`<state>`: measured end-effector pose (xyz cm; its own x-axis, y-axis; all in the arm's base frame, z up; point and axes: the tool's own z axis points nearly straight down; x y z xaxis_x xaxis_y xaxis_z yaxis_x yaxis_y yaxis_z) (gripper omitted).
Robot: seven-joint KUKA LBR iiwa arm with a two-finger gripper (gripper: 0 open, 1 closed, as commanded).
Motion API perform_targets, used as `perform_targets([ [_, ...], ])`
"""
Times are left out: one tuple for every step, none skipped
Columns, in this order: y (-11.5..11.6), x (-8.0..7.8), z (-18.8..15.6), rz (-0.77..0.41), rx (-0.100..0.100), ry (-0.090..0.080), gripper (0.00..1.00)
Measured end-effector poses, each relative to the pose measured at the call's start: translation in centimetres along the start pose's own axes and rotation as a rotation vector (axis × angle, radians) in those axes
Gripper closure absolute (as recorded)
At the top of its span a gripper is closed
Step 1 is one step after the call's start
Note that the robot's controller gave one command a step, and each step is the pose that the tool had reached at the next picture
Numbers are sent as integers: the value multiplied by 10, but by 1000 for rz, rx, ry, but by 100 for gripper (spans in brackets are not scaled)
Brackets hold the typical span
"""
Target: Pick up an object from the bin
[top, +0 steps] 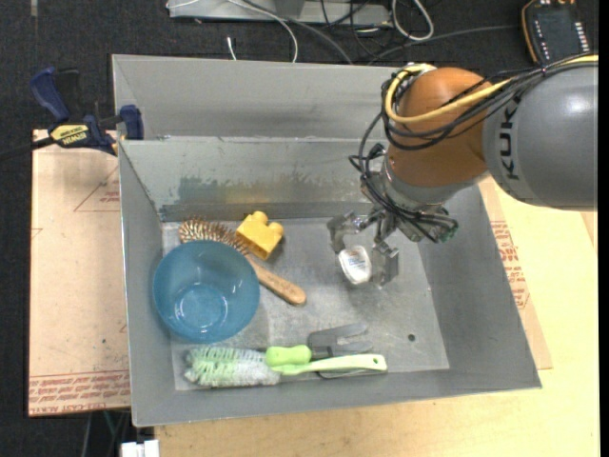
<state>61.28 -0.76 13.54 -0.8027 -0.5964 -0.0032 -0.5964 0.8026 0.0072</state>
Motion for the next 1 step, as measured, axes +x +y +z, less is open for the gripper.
perform_targets([
  [0, -2, -28, 2, 4, -6, 100],
])
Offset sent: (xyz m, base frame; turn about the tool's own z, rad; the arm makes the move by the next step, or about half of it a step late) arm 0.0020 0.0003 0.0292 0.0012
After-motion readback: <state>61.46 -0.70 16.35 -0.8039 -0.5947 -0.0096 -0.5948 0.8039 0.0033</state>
